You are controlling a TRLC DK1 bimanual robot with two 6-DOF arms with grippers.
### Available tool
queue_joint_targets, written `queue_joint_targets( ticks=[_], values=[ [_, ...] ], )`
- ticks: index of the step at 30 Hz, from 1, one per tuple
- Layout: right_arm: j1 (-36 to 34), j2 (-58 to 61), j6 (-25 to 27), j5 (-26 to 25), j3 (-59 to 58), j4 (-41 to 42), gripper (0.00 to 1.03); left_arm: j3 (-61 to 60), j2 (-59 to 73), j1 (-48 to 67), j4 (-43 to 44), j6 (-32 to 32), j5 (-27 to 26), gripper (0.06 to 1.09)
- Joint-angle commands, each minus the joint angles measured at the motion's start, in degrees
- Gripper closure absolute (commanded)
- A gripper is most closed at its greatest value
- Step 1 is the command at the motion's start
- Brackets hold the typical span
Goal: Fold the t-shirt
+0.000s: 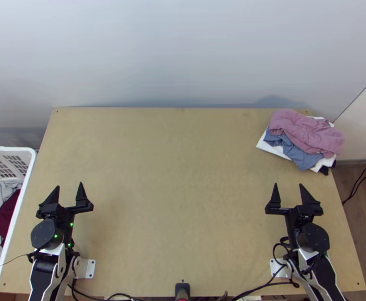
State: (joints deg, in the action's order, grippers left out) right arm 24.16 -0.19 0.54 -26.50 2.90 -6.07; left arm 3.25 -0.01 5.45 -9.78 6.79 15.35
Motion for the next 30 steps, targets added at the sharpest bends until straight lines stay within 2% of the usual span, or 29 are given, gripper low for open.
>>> queue_joint_targets(
  ticks=[1, 3, 10, 12, 15, 17, 18, 19, 20, 21, 22, 26, 30],
  values=[
    [0.09, 0.01, -0.36, 0.05, 0.0, 0.0, 0.04, 0.01, 0.01, 0.0, 0.03, -0.02, 0.03, 0.1],
    [0.45, 0.01, -4.31, 0.05, 0.0, 0.0, 0.04, 0.01, 0.01, 0.0, 0.03, 0.07, 0.03, 0.1],
    [1.41, 0.01, -5.28, 0.05, 0.0, 0.0, 0.04, 0.01, 0.01, -0.27, 0.03, -0.37, 0.47, 0.1],
    [1.94, 0.01, -5.02, -0.04, 0.0, 0.0, 0.04, 0.01, 0.01, -3.26, 0.2, -2.13, 2.49, 0.1],
    [-0.61, -0.08, -4.05, -0.31, -0.08, 1.14, 0.04, -0.08, -0.08, -8.09, 0.73, -0.99, 3.63, 0.1],
    [-1.22, -0.17, -0.18, -0.22, 0.27, 1.32, 0.05, 0.18, -0.08, -8.0, 0.73, -0.02, 5.56, 0.1],
    [-0.61, -0.17, 4.12, -0.22, 0.27, 2.11, 0.04, 0.36, -0.16, -7.83, 0.82, -0.11, 9.08, 0.1],
    [-0.26, -0.17, 8.08, -0.31, 0.09, 4.13, 0.04, 0.62, -0.16, -7.74, 1.34, -1.86, 9.69, 0.1],
    [-0.43, -0.17, 12.65, -1.1, -0.35, 6.33, 0.04, 0.62, -0.16, -7.56, 2.93, -6.35, 7.06, 0.1],
    [-0.43, -0.17, 17.92, -1.62, -0.79, 10.2, 0.04, 0.97, -0.16, -7.39, 3.8, -10.39, 2.22, 0.1],
    [-0.43, -0.17, 19.5, -2.06, -0.79, 12.92, 0.04, 1.41, -0.08, -7.91, 3.63, -10.48, 0.82, 0.1],
    [-1.14, 1.06, 16.16, -3.38, 2.82, 16.88, 0.04, 5.02, 1.42, -8.0, 3.89, -9.6, 0.29, 0.1],
    [-0.78, 14.78, 10.54, -7.51, 12.31, 12.92, 0.04, 11.43, 10.65, -10.46, 6.44, -8.98, 2.58, 0.1]
  ],
)
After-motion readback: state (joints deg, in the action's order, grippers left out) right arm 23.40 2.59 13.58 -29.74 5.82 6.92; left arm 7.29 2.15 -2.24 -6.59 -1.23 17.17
